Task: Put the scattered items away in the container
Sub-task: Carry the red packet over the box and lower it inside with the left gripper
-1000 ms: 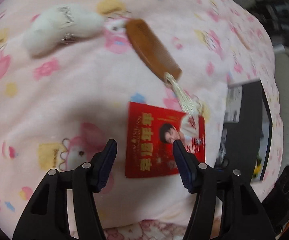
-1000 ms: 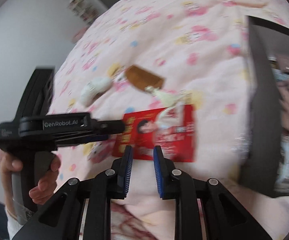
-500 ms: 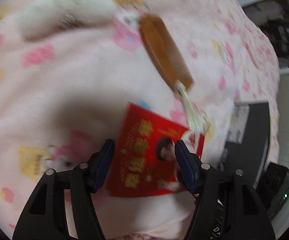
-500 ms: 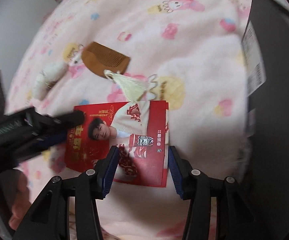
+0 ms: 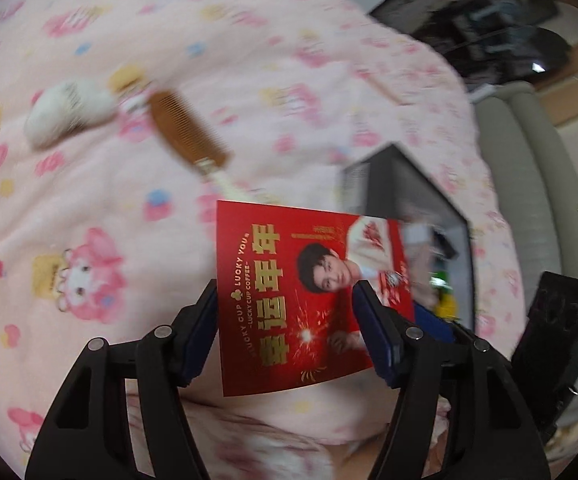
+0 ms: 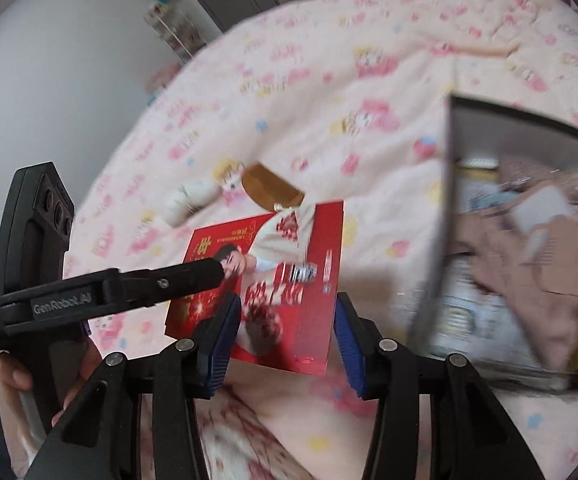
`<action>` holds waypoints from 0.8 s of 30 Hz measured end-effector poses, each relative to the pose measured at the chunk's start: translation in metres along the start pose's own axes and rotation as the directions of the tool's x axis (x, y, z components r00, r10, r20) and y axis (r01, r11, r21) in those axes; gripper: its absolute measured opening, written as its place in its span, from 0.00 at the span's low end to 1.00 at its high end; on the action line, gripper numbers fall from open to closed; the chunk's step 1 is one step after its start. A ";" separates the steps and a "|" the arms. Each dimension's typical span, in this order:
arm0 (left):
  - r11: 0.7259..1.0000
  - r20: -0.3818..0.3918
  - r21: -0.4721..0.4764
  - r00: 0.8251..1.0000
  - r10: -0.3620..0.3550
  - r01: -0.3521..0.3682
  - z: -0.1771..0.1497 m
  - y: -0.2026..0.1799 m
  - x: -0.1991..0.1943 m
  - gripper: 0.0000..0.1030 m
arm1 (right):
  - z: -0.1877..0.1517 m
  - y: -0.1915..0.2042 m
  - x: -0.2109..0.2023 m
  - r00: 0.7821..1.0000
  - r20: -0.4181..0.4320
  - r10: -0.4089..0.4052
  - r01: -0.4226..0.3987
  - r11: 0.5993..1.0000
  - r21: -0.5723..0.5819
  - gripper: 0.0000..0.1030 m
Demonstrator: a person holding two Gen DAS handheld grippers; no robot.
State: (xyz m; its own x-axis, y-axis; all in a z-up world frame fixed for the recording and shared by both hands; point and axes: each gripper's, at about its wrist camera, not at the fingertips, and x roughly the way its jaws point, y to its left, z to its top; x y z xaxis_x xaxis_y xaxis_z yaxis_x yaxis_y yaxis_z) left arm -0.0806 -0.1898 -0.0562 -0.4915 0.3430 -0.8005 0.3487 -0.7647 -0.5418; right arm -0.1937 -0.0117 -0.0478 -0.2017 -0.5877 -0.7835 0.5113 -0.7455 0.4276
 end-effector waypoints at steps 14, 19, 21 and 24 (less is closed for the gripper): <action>0.952 -0.073 0.246 0.983 -0.171 0.184 -0.004 -0.190 0.082 0.65 | 0.011 -0.167 -0.108 0.983 0.152 -0.106 0.083 0.985 0.153 0.42; 0.946 -0.143 0.282 0.982 -0.120 0.157 -0.003 -0.233 0.146 0.65 | 0.007 -0.232 -0.099 0.985 0.104 -0.139 0.100 0.945 0.312 0.42; 0.946 -0.161 0.296 0.983 -0.088 0.133 -0.003 -0.243 0.164 0.65 | 0.006 -0.236 -0.101 0.974 0.095 -0.205 0.169 0.939 0.299 0.42; 0.944 -0.187 0.321 0.982 -0.020 0.081 -0.004 -0.253 0.192 0.65 | 0.009 -0.240 -0.101 0.951 0.093 -0.296 0.259 0.921 0.290 0.42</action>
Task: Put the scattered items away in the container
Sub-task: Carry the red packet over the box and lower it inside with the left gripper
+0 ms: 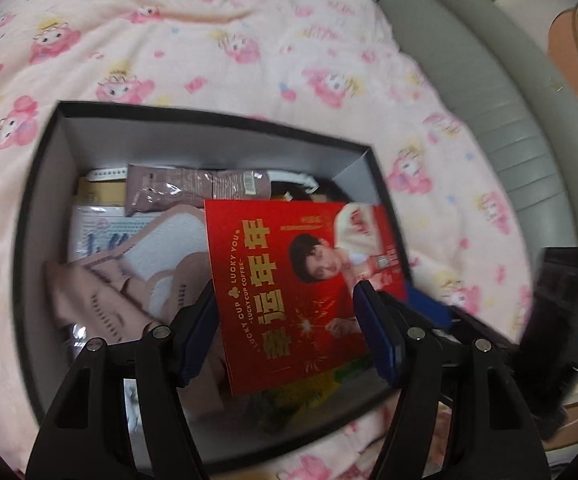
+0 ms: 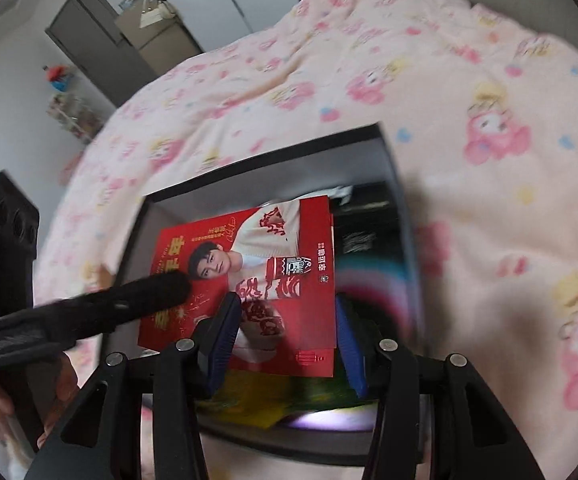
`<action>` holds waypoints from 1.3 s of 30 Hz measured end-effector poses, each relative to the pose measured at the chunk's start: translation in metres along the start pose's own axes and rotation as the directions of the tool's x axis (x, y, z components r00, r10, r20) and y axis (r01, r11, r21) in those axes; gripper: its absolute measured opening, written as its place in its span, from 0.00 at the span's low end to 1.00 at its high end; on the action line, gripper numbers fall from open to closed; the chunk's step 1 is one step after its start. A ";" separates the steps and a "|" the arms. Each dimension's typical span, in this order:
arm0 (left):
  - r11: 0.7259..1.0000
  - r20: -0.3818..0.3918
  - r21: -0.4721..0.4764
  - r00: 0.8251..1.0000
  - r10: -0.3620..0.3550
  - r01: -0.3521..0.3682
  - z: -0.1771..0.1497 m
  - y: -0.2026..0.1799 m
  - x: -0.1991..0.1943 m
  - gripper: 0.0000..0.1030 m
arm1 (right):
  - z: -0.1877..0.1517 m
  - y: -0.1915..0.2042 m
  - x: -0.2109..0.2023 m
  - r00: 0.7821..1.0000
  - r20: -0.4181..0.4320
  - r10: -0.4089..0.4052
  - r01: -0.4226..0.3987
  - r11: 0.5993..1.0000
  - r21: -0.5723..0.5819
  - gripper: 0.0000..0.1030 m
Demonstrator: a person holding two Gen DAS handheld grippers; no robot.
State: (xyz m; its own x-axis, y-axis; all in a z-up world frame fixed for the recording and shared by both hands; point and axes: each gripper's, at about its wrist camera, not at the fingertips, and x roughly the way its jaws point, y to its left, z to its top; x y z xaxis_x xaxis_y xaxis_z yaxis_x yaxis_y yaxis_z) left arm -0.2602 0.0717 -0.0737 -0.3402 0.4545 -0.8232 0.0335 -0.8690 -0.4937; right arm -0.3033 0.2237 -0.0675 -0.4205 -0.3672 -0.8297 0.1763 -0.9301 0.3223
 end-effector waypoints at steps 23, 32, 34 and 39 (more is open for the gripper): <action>0.993 -0.056 0.031 0.992 0.117 -0.115 -0.007 -0.008 0.033 0.32 | 0.009 -0.019 -0.010 0.988 0.087 -0.129 0.124 0.991 0.056 0.42; 0.990 -0.075 0.039 0.988 0.135 -0.133 -0.008 -0.004 0.022 0.32 | 0.008 -0.012 -0.004 0.993 0.057 -0.107 0.105 0.994 0.037 0.42; 0.995 -0.110 0.065 0.990 0.086 -0.079 -0.016 -0.010 0.023 0.33 | 0.007 -0.013 -0.004 0.992 0.049 -0.113 0.111 0.993 0.042 0.42; 0.995 -0.043 0.045 0.995 0.085 -0.083 -0.017 -0.009 0.012 0.34 | 0.008 -0.019 -0.007 0.991 0.052 -0.127 0.123 0.990 0.075 0.42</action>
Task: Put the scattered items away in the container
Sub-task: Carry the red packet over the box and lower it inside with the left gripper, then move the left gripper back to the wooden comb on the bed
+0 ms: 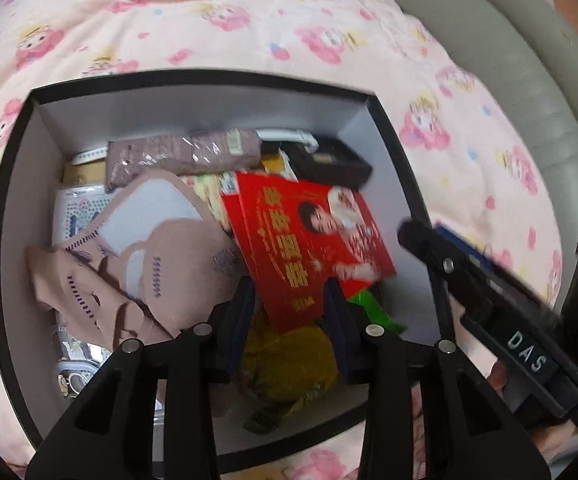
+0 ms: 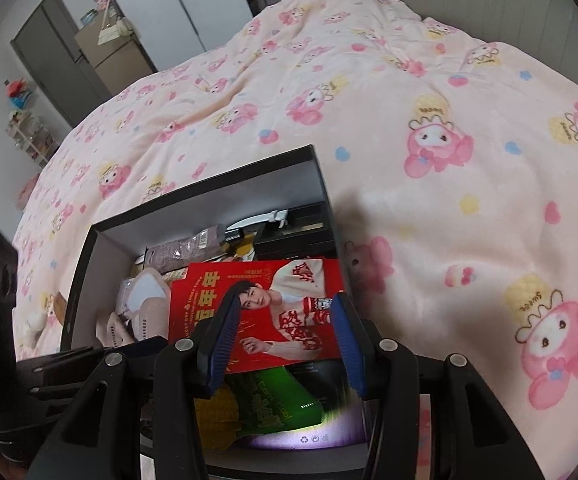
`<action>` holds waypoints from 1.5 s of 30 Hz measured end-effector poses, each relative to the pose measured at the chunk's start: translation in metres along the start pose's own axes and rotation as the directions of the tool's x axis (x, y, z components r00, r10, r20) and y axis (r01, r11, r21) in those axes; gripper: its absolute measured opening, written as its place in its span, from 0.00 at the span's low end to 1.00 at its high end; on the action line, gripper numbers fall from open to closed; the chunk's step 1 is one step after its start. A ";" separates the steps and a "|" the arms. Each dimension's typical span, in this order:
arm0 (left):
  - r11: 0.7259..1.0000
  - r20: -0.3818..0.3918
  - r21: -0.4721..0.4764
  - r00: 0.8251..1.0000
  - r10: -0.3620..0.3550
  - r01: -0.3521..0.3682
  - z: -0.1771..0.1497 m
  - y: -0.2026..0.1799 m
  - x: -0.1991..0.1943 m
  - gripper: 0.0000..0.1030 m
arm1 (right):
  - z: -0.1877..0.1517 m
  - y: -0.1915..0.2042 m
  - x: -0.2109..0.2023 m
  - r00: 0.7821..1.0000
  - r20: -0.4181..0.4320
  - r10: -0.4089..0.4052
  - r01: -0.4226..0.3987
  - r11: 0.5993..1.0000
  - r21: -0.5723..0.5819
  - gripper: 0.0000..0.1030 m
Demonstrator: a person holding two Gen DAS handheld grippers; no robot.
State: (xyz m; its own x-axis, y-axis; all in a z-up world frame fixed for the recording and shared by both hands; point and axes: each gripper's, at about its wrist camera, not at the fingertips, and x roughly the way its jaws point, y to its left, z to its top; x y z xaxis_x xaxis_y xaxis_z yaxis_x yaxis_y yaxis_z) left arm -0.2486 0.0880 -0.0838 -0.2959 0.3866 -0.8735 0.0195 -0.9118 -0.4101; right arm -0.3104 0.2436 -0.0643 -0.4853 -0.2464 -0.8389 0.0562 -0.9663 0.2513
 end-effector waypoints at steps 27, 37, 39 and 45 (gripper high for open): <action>0.963 0.384 0.162 0.912 0.142 -0.218 -0.054 -0.026 -0.106 0.53 | -0.046 0.055 -0.077 0.981 0.179 -0.075 0.096 0.989 -0.114 0.46; 0.962 0.369 0.163 0.918 0.145 -0.218 -0.115 0.005 -0.164 0.53 | -0.095 0.110 -0.114 0.982 0.186 -0.018 0.054 0.980 -0.193 0.46; 0.963 0.372 0.150 0.915 0.155 -0.225 -0.123 0.014 -0.173 0.53 | -0.103 0.122 -0.117 0.984 0.179 0.007 0.029 0.980 -0.199 0.46; 0.964 0.366 0.082 0.907 0.208 -0.254 -0.148 0.052 -0.191 0.52 | -0.126 0.163 -0.111 0.990 0.139 0.037 -0.001 0.968 -0.252 0.46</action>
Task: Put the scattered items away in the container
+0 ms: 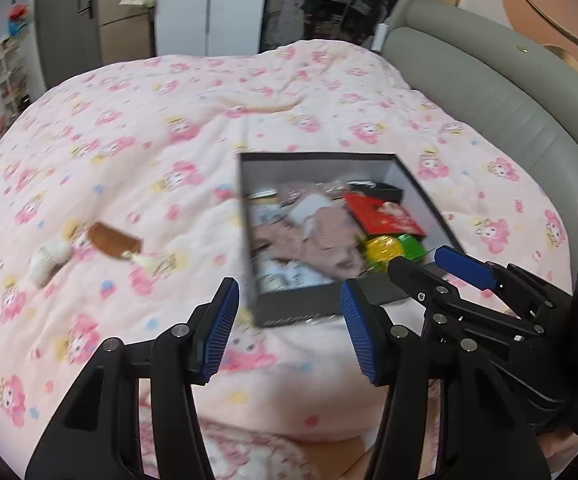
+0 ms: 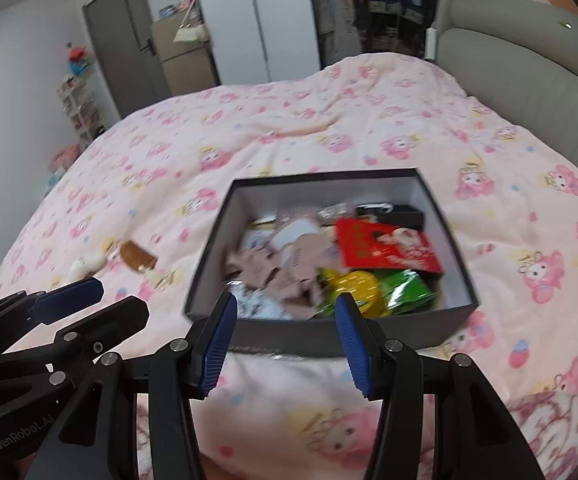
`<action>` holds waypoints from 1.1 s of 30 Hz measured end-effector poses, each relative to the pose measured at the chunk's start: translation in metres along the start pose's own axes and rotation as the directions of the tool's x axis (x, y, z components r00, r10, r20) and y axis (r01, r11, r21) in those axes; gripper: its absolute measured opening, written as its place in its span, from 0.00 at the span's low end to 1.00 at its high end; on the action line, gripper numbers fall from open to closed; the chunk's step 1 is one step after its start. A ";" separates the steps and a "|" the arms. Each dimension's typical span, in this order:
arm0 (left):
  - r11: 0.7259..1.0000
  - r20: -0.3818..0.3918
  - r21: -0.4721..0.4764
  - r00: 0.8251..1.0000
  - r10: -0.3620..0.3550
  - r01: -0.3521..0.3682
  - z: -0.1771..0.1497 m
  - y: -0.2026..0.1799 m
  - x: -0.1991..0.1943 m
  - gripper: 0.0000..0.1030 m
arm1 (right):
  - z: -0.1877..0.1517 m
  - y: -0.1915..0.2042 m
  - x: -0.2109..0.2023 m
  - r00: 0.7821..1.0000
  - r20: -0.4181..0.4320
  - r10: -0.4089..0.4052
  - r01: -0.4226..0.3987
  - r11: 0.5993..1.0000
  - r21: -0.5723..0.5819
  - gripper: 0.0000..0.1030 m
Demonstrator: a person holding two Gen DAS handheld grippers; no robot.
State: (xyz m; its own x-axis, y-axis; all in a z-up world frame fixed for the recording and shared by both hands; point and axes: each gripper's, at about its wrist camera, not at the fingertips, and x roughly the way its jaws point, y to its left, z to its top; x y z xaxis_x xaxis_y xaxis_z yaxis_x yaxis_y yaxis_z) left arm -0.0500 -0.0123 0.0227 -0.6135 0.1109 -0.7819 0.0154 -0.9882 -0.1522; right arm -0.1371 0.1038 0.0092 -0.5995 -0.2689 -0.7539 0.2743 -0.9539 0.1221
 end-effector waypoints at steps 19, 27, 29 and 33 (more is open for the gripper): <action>0.829 -0.017 -0.544 0.990 0.143 -0.129 -0.013 0.210 0.030 0.48 | 0.038 0.155 0.123 0.966 -0.159 0.205 -0.222 0.970 -0.096 0.34; 0.671 -0.122 -0.737 0.992 -0.007 -0.086 0.005 0.277 0.126 0.47 | 0.028 0.182 0.224 0.927 -0.343 0.154 -0.192 0.978 -0.079 0.34; 0.663 -0.132 -0.744 0.991 -0.023 -0.083 0.007 0.278 0.142 0.47 | 0.025 0.187 0.250 0.915 -0.386 0.121 -0.164 0.983 -0.081 0.34; 0.670 -0.186 -0.733 0.982 -0.033 -0.116 -0.008 0.279 0.164 0.47 | 0.020 0.193 0.278 0.910 -0.410 0.063 -0.131 0.981 -0.140 0.37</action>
State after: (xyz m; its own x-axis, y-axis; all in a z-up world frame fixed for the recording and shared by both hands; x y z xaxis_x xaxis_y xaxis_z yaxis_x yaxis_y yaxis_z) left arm -0.1399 -0.2691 -0.1529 -0.4563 0.1613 -0.8751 0.6603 -0.5979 -0.4545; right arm -0.2659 -0.1577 -0.1635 -0.2200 -0.2499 -0.9429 0.4533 -0.8821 0.1280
